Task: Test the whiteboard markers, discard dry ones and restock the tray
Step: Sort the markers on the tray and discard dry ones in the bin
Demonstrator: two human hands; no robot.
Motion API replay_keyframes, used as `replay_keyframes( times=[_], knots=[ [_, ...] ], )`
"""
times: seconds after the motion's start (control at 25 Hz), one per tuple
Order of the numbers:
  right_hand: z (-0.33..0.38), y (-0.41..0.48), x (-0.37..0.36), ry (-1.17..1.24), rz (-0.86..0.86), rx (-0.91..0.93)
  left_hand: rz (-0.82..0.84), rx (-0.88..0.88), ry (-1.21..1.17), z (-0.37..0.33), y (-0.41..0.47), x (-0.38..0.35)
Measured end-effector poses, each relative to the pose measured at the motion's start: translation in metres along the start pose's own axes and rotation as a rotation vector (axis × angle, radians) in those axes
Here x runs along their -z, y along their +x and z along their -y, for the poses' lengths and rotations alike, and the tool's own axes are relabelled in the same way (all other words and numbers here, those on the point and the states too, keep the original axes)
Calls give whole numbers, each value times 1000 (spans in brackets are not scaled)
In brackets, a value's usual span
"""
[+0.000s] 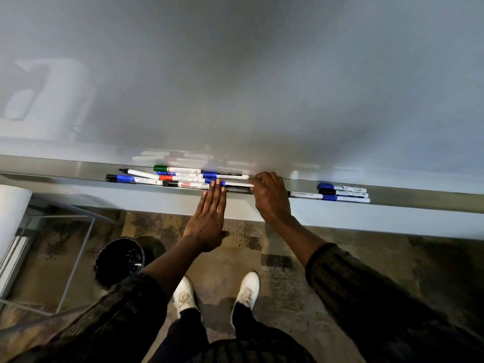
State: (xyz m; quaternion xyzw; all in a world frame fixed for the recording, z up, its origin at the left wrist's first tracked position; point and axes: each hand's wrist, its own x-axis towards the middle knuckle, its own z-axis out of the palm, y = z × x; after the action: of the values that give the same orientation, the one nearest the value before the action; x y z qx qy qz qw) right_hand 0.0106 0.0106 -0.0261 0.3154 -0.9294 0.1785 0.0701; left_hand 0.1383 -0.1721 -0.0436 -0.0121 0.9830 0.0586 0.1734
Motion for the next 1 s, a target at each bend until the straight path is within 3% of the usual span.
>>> replay_keyframes(
  times=[0.52, 0.72, 0.88, 1.0],
  knots=[
    [-4, 9, -2, -34, 126, -23, 55, 6, 18, 2, 5, 0],
    [-14, -14, 24, 78, 140, -172, 25, -7, -19, 4, 3, 0],
    [-3, -35, 51, 274, -36, -195, 6, -5, -168, -5, -1, 10],
    [13, -46, 58, 354, -94, -228, -139, 46, -510, -21, -7, 21]
  ],
)
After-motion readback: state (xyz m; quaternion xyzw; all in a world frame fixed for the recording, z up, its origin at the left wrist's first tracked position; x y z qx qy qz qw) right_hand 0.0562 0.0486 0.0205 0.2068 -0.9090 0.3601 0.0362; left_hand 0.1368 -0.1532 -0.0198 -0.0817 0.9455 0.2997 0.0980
